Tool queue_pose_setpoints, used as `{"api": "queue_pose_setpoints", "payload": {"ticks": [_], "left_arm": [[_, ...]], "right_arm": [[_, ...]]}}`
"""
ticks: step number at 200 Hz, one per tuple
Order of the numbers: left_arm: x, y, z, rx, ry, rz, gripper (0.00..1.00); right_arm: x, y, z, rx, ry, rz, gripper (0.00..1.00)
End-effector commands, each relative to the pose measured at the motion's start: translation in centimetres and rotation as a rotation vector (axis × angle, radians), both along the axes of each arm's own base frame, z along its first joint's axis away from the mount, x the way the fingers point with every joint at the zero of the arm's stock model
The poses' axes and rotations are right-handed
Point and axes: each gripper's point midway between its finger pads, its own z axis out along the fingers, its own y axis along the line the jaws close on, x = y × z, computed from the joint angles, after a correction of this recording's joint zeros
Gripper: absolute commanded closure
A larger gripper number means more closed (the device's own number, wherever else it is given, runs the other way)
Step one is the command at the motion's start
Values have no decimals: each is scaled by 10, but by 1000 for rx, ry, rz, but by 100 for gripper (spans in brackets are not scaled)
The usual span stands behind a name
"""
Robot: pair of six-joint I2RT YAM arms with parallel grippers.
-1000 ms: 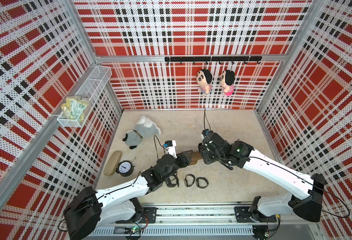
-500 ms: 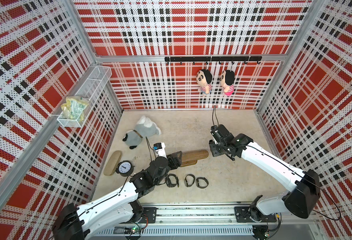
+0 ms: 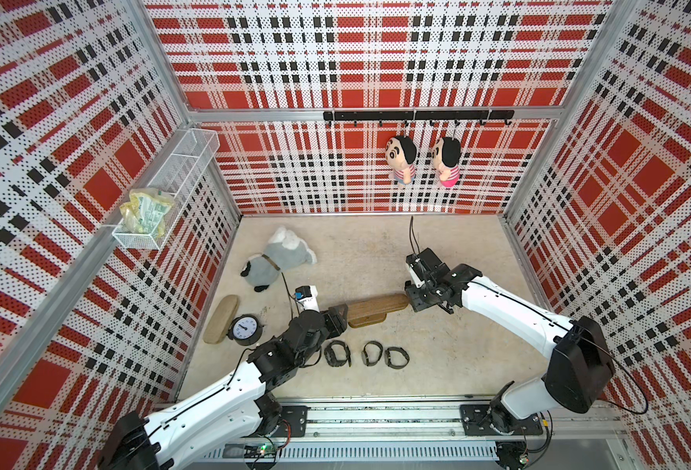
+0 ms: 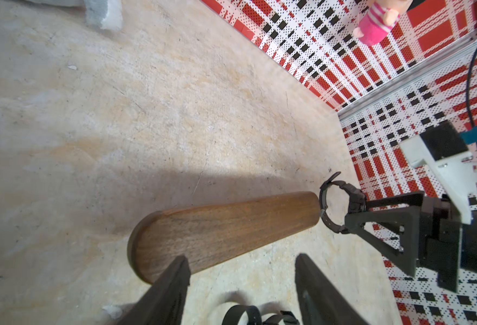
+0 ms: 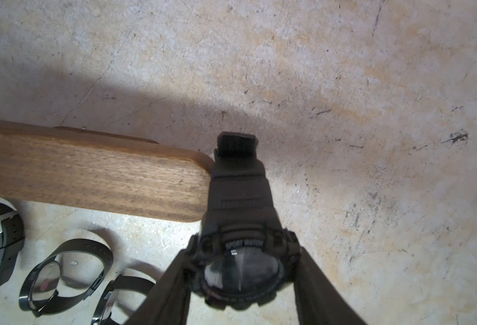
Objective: Place watch on stand
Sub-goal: Place the watch on the stand.
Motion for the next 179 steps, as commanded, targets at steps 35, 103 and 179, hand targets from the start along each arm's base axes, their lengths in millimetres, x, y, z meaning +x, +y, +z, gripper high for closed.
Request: {"api": "queue_pose_setpoints", "payload": {"ticks": [35, 103, 179], "left_arm": [[2, -3, -12, 1, 27, -26, 45], [8, -7, -22, 8, 51, -48, 54], [9, -3, -31, 3, 56, -48, 61]], "right_arm": [[-3, 4, -15, 9, 34, 18, 100], [-3, 6, -17, 7, 37, 22, 100], [5, 21, -11, 36, 10, 41, 100]]}}
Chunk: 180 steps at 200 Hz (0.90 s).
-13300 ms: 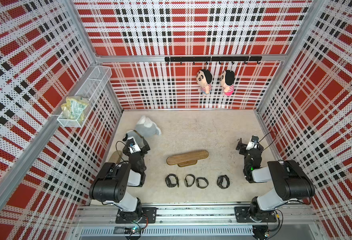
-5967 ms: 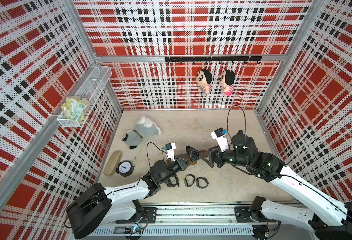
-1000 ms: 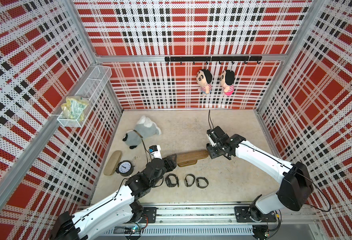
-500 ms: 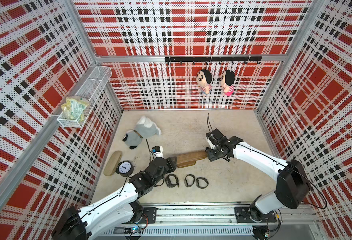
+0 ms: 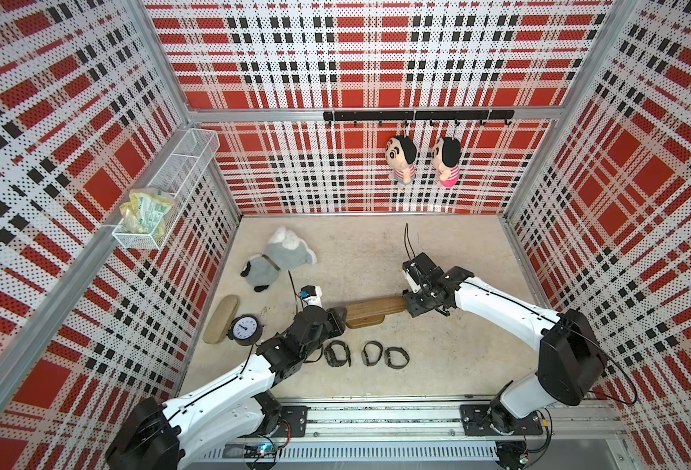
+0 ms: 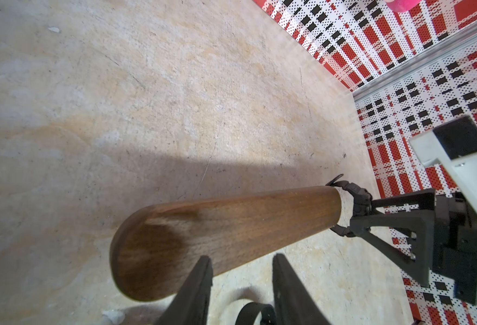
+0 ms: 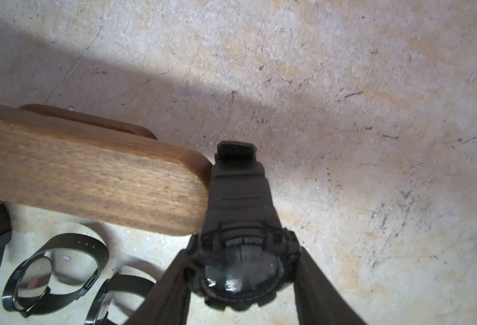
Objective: Place watch on stand
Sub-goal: Place the watch on the stand.
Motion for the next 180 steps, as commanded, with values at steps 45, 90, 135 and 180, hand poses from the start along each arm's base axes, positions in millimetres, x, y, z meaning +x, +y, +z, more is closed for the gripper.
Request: {"api": "queue_pose_setpoints", "payload": {"ticks": [45, 90, 135, 180], "left_arm": [[1, -3, -4, -15, -10, -20, 66], [2, -6, -5, -24, -11, -28, 69], [4, -6, -4, -22, -15, -27, 70], [4, 1, 8, -18, -37, -4, 73]], "right_arm": [[16, 28, 20, 105, -55, 4, 100], [9, 42, 10, 108, -25, 15, 100], [6, 49, 7, 99, -21, 11, 100], [7, 53, 10, 109, -24, 4, 100]]}}
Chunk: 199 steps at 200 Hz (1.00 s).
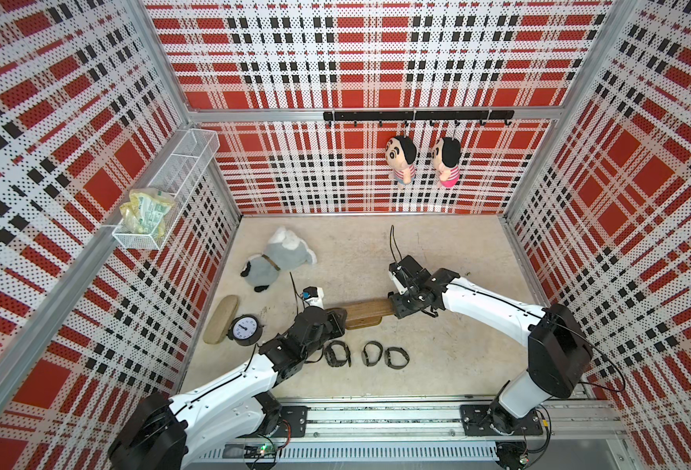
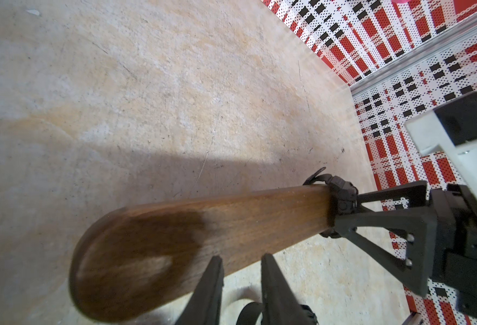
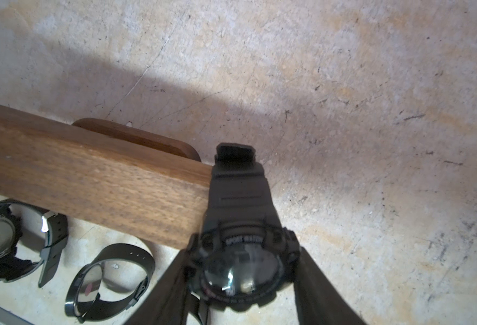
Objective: Place watch on stand
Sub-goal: Place the watch on the stand.
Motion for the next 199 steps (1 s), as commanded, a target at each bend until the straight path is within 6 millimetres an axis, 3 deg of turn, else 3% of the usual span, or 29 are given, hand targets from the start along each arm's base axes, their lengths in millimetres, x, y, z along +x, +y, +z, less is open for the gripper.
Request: {"api": "queue_pose_setpoints", "payload": {"ticks": [1, 110, 199], "left_arm": [[3, 6, 13, -2, -37, 19, 73], [5, 3, -4, -6, -17, 11, 87], [7, -1, -17, -21, 0, 4, 97]], "right_arm": [[8, 11, 11, 32, -31, -12, 100], [-3, 31, 5, 30, -13, 17, 100], [-8, 76, 6, 38, -3, 91, 97]]}}
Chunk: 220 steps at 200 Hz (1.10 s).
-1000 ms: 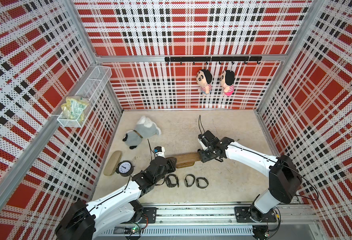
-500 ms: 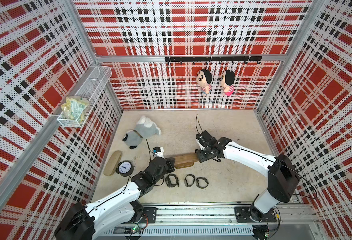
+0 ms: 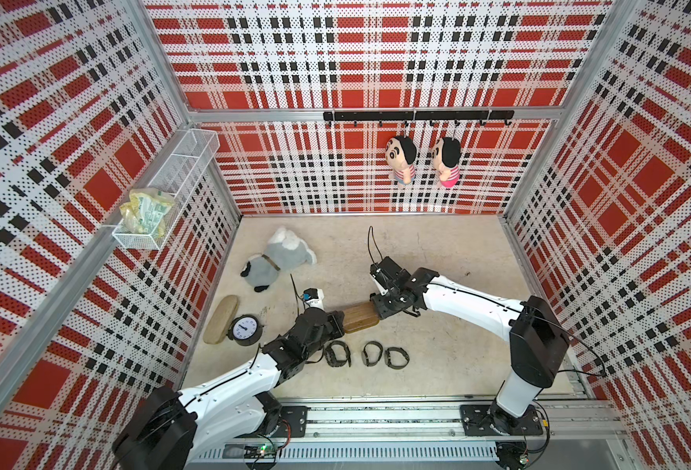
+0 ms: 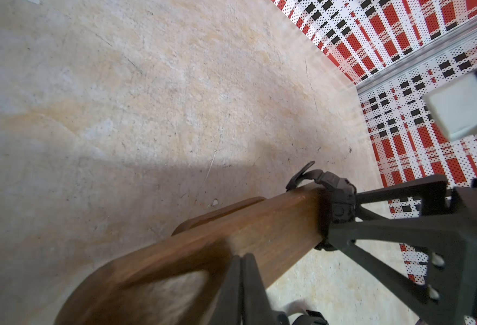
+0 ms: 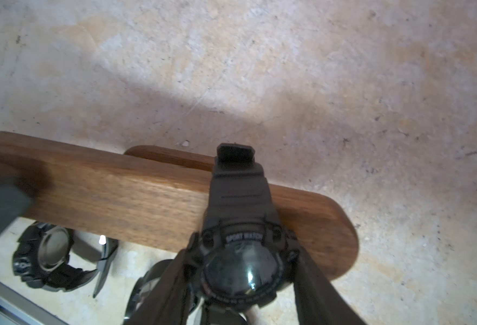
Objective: Place watch on stand
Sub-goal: Place the watch on the stand.
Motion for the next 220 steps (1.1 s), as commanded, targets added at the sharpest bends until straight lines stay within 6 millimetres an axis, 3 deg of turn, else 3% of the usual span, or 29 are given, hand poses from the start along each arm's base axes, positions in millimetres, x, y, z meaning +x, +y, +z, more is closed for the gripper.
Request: {"api": "queue_pose_setpoints", "payload": {"ticks": [1, 69, 88, 147, 170, 190, 211, 220], "left_arm": [[3, -2, 1, -20, -16, -3, 97], [3, 0, -4, -15, -16, 2, 100], [4, 0, -4, -14, -19, 5, 100], [11, -4, 2, 2, -35, -2, 100], [17, -2, 12, 21, -61, 15, 100], [23, 3, 26, 67, -86, 36, 91], [28, 5, 41, 100, -118, 41, 76], [29, 6, 47, 114, -130, 44, 66]], "right_arm": [[-1, 13, 2, 9, -2, 13, 97], [-14, 26, -4, 26, 29, 45, 87], [-18, 28, -4, 47, 39, 49, 78], [-27, 25, 9, 104, 39, 43, 34], [-25, 17, 24, 110, 2, 10, 29], [-25, 12, 48, 175, -49, -25, 30], [-28, 9, 68, 244, -75, -42, 28], [-31, 6, 71, 255, -73, -43, 27]]}}
